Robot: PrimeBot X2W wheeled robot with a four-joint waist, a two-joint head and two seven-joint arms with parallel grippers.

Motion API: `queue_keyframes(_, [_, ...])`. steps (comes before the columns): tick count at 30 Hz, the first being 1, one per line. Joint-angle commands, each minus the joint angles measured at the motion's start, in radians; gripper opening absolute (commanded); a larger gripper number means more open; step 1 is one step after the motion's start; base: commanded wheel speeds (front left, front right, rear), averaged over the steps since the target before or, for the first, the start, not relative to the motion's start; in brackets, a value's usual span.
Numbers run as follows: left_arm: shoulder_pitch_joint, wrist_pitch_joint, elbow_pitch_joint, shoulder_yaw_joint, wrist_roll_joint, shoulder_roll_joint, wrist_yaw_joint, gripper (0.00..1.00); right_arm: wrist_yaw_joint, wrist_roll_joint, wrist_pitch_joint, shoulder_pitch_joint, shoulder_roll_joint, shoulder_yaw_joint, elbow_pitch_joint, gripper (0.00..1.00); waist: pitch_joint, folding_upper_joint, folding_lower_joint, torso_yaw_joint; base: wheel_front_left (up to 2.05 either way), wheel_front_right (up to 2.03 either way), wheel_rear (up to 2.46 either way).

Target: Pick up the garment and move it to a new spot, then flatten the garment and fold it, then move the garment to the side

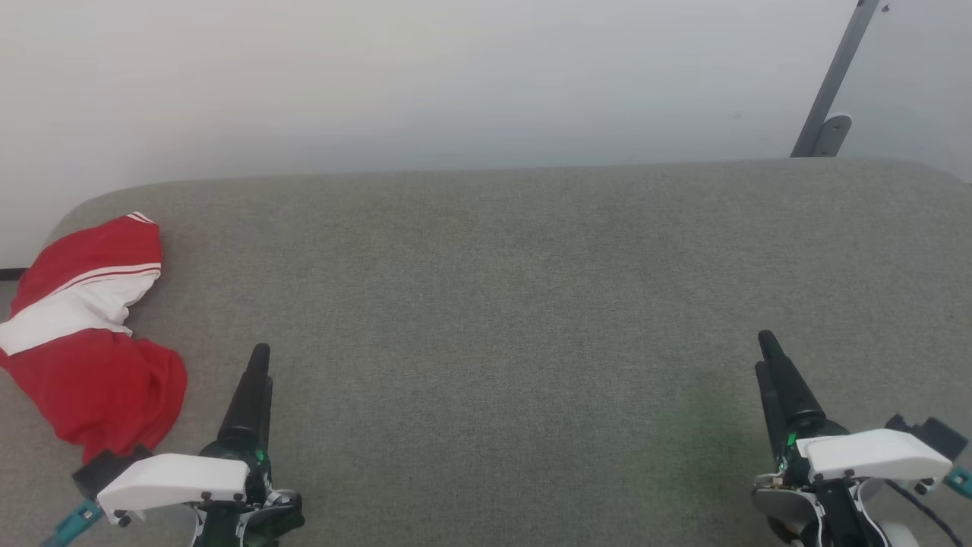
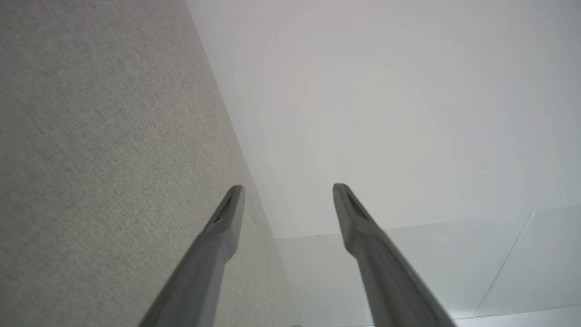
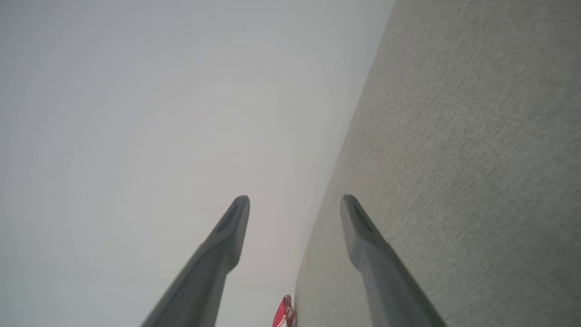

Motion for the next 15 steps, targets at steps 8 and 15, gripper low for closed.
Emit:
queue_keyframes(8, [0.000,-0.040,-0.024,-0.027,0.183,0.054,0.053,1.00,0.000,-0.176,-0.040,-0.051,-0.032,0.014,0.025,1.00,-0.005,0.0000,0.0000,-0.002,0.00,0.00,0.00])
queue_keyframes(15, [0.000,-0.066,-0.017,-0.054,0.376,0.100,0.099,1.00,0.000,-0.369,-0.054,-0.070,-0.035,-0.004,0.056,1.00,-0.009,0.0000,0.0000,-0.006,0.00,0.00,0.00])
